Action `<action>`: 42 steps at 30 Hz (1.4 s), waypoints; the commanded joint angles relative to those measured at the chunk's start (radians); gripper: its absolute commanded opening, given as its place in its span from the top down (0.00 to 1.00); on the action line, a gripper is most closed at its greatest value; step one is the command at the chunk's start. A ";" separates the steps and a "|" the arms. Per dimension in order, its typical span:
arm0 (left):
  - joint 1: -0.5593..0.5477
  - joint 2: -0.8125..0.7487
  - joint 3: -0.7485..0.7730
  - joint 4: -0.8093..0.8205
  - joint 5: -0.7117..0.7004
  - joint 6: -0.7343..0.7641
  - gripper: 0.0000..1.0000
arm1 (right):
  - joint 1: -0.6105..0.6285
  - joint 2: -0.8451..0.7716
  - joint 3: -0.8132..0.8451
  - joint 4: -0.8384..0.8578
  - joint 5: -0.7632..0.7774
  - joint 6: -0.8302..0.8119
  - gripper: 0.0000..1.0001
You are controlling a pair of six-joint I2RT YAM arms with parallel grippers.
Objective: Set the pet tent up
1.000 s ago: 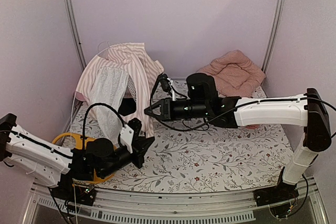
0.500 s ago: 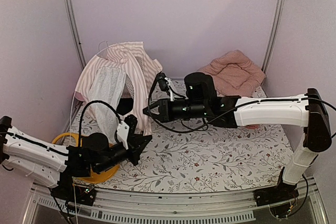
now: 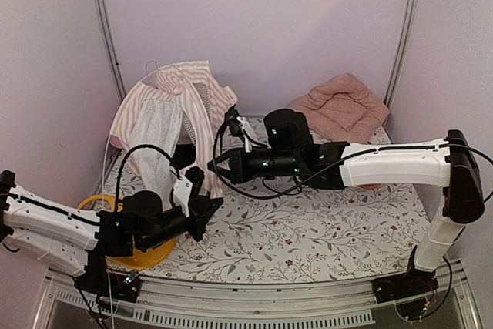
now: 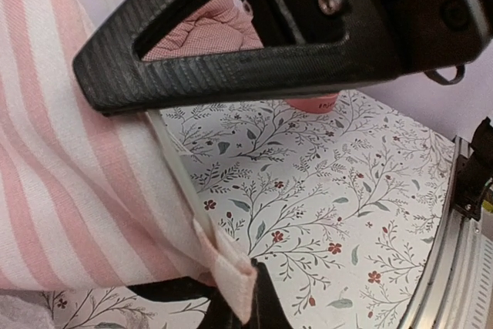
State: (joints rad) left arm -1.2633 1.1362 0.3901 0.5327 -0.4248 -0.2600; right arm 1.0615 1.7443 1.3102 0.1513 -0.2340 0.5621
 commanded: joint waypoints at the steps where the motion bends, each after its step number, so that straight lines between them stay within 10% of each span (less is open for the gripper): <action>1: 0.008 -0.020 0.029 -0.075 0.142 -0.020 1.00 | -0.018 0.009 0.046 0.060 0.155 -0.042 1.00; 14: 0.030 -0.047 0.062 -0.112 0.134 -0.046 0.80 | 0.007 0.037 0.081 0.023 0.138 -0.042 1.00; 42: 0.028 -0.115 0.154 -0.323 -0.137 -0.086 0.77 | 0.009 0.074 0.146 -0.020 0.131 -0.041 1.00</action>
State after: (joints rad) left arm -1.2285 1.0046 0.4900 0.2390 -0.5049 -0.3462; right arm 1.0733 1.8023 1.4204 0.1104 -0.1356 0.5072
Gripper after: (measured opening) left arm 0.230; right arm 0.026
